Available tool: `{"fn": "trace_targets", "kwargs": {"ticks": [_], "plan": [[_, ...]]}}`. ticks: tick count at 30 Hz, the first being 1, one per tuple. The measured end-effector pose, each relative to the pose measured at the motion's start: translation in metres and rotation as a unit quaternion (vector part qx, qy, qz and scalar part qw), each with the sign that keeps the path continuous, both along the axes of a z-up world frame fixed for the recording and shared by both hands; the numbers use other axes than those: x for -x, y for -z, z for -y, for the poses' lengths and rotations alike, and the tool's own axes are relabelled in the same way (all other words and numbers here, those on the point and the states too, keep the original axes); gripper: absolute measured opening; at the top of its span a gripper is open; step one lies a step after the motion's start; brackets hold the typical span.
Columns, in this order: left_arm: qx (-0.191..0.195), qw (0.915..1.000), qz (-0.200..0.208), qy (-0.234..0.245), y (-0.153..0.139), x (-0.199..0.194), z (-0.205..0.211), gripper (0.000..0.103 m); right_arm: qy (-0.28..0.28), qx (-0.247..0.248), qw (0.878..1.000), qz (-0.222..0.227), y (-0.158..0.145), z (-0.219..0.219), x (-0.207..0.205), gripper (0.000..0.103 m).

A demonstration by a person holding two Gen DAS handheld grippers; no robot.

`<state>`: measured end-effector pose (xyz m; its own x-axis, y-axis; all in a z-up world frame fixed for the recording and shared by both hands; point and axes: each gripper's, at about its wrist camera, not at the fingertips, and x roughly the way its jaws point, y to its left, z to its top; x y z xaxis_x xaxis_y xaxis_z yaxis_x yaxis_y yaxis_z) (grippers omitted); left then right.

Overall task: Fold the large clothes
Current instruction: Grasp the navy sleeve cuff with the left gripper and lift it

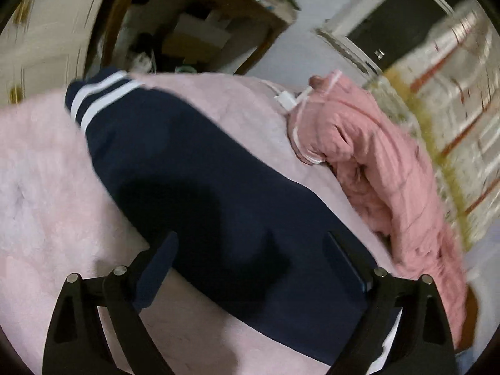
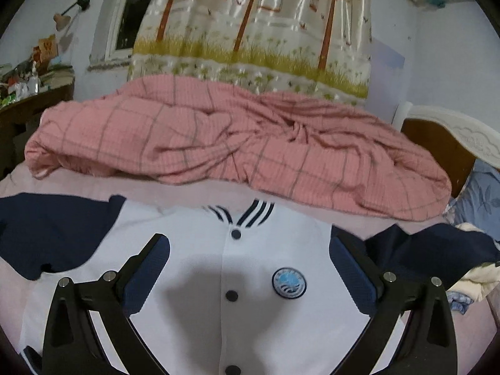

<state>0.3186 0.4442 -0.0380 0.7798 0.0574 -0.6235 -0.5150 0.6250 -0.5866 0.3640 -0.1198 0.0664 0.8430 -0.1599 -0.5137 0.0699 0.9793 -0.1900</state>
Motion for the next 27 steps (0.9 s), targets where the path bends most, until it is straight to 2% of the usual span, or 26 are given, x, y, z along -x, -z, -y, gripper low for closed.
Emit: {"fn": "trace_targets", "kwargs": {"ticks": [4, 6, 10, 11, 13, 16, 18, 19, 20, 21, 22, 23, 24, 25, 26, 27], "plan": [[-0.010, 0.9992, -0.014, -0.037, -0.001, 0.012, -0.024, 0.092, -0.009, 0.029, 1.000, -0.006, 0.011, 0.000, -0.007, 0.103], [0.006, 0.9983, -0.012, -0.056, 0.007, 0.017, -0.044, 0.092, 0.000, 0.033, 0.999, 0.001, 0.013, 0.004, -0.009, 0.103], [0.016, 0.9904, -0.028, -0.134, 0.025, 0.027, -0.071, 0.090, 0.002, 0.009, 0.999, -0.047, 0.035, 0.018, -0.029, 0.103], [0.012, 0.9890, -0.029, -0.144, 0.027, 0.024, -0.074, 0.090, 0.004, 0.002, 0.998, -0.062, 0.042, 0.021, -0.035, 0.103], [-0.022, 0.9881, -0.047, -0.145, 0.026, 0.015, -0.072, 0.090, 0.000, -0.010, 0.996, -0.089, 0.055, 0.026, -0.045, 0.100], [-0.056, 0.9857, -0.069, -0.143, 0.026, 0.002, -0.073, 0.090, -0.015, -0.047, 0.990, -0.129, 0.072, 0.035, -0.056, 0.082], [-0.066, 0.9837, -0.079, -0.148, 0.026, -0.003, -0.075, 0.090, -0.032, -0.076, 0.985, -0.154, 0.083, 0.040, -0.062, 0.046], [-0.071, 0.9824, -0.086, -0.149, 0.026, -0.006, -0.074, 0.090, -0.030, -0.096, 0.980, -0.170, 0.091, 0.046, -0.066, 0.039], [-0.078, 0.9815, -0.090, -0.150, 0.025, -0.008, -0.074, 0.088, -0.027, -0.111, 0.977, -0.182, 0.097, 0.050, -0.068, 0.028], [-0.087, 0.9802, -0.093, -0.151, 0.025, -0.010, -0.073, 0.077, -0.028, -0.117, 0.975, -0.186, 0.100, 0.050, -0.069, 0.021], [-0.094, 0.9798, -0.096, -0.148, 0.025, -0.010, -0.072, 0.055, -0.026, -0.122, 0.974, -0.189, 0.102, 0.052, -0.069, 0.019], [-0.097, 0.9803, -0.096, -0.142, 0.024, -0.011, -0.072, 0.040, -0.017, -0.118, 0.975, -0.187, 0.102, 0.054, -0.069, 0.019], [-0.094, 0.9836, -0.089, -0.126, 0.022, -0.013, -0.070, 0.016, -0.012, -0.115, 0.976, -0.184, 0.100, 0.054, -0.068, 0.019], [-0.085, 0.9867, -0.085, -0.109, 0.018, -0.015, -0.067, 0.015, -0.009, -0.114, 0.977, -0.179, 0.096, 0.054, -0.066, 0.019], [-0.089, 0.9861, -0.083, -0.113, 0.009, -0.014, -0.060, 0.014, -0.012, -0.123, 0.977, -0.173, 0.091, 0.056, -0.064, 0.019], [-0.107, 0.9847, -0.065, -0.121, -0.006, -0.010, -0.049, 0.013, -0.014, -0.129, 0.977, -0.169, 0.087, 0.057, -0.062, 0.019]]}}
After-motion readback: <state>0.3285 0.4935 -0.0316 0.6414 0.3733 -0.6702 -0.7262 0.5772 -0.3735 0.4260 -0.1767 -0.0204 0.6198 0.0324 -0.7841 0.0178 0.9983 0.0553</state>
